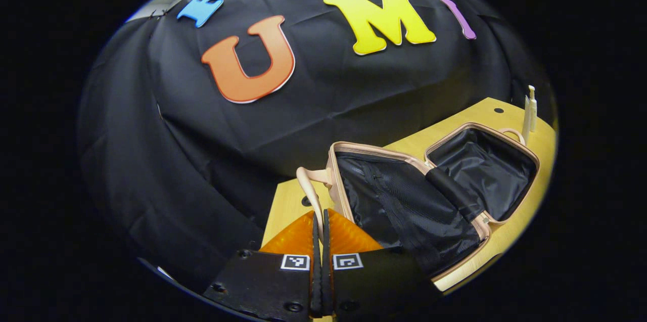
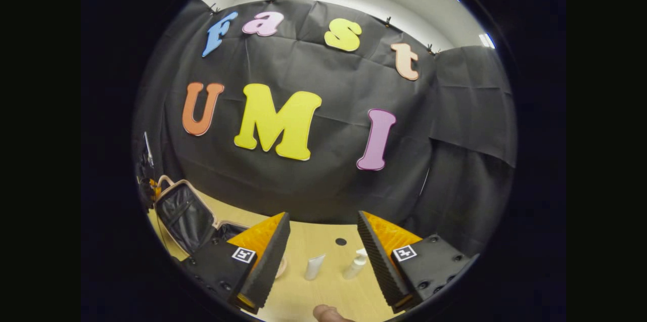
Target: First open the suitcase, pack the skin care products into it, and then close the suitcase.
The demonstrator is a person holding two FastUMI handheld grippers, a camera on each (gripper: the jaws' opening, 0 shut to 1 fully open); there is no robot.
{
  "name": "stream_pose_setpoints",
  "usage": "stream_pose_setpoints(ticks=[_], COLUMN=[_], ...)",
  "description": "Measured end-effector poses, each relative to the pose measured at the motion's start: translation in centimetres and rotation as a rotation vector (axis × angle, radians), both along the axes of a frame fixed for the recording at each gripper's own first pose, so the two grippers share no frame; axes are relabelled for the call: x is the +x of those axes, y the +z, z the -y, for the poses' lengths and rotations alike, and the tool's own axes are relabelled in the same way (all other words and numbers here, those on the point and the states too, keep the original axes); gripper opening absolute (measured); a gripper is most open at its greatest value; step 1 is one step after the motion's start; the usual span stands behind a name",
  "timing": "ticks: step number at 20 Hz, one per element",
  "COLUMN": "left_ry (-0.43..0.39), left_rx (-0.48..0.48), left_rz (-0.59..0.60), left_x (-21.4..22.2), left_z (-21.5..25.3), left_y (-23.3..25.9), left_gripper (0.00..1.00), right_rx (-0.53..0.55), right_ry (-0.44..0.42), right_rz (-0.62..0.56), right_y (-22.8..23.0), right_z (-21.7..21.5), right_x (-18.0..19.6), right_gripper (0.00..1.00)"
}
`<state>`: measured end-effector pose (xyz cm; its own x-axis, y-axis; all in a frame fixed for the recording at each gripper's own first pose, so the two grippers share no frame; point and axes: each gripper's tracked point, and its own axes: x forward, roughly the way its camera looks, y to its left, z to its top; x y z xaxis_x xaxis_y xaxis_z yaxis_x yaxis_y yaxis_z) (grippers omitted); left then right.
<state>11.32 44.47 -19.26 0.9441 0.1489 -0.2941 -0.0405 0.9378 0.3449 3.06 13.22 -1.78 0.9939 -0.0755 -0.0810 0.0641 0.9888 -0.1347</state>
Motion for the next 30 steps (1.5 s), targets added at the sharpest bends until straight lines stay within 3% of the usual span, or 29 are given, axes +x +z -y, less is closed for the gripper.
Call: stream_pose_setpoints(ticks=[3, 6, 12, 16, 17, 18, 20, 21, 22, 23, 26, 30], left_ry=[0.009, 0.003, 0.024, 0.071, 0.076, 0.075, 0.081, 0.081, 0.082, 0.068, 0.031, -0.049], left_rx=[-0.099, -0.132, -0.239, -0.246, -0.255, -0.267, -0.267, -0.262, -0.256, -0.258, -0.241, -0.238], left_rz=[-0.081, -0.159, -0.193, -0.143, -0.118, -0.091, -0.07, -0.061, -0.043, -0.029, 0.0, 0.037], left_x=[-0.2, -0.2, -0.1, -0.3, -0.5, -0.8, -1.5, -1.9, -2.6, -3.0, -4.5, -6.3], left_z=[-1.4, -2.7, -3.5, -4.9, -4.8, -4.5, -3.8, -3.2, -2.5, -1.3, 2.7, 11.6], left_y=[-4.6, -8.8, -12.2, -11.5, -10.6, -9.6, -8.1, -7.3, -6.1, -4.9, -1.9, 1.5], left_gripper=[0.04, 0.05, 0.16, 0.4, 0.6, 0.67, 0.7, 0.9, 0.87, 0.95, 0.98, 0.98], right_rx=[0.023, -0.001, -0.035, -0.043, -0.043, -0.044, -0.04, -0.034, -0.029, -0.026, -0.018, -0.007], right_ry=[0.009, 0.014, 0.073, 0.088, 0.095, 0.104, 0.121, 0.13, 0.136, 0.145, 0.141, 0.126], right_rz=[-0.054, -0.074, -0.093, -0.091, -0.093, -0.096, -0.104, -0.106, -0.106, -0.104, -0.097, -0.112], right_y=[-1.5, -2.1, -2.7, -3.0, -3.2, -3.4, -3.9, -4.0, -4.2, -4.3, -5.4, -7.6], right_z=[-0.5, -0.8, -1.7, -1.8, -1.8, -1.8, -1.5, -1.4, -1.0, -0.5, 2.0, 6.4], right_x=[-0.3, -0.4, -0.6, -0.7, -0.7, -0.6, -0.3, -0.2, 0.0, 0.0, 0.4, 0.9], right_gripper=[0.8, 0.8, 0.8, 0.8, 0.8, 0.8, 0.8, 0.8, 0.8, 0.8, 0.79, 0.8])
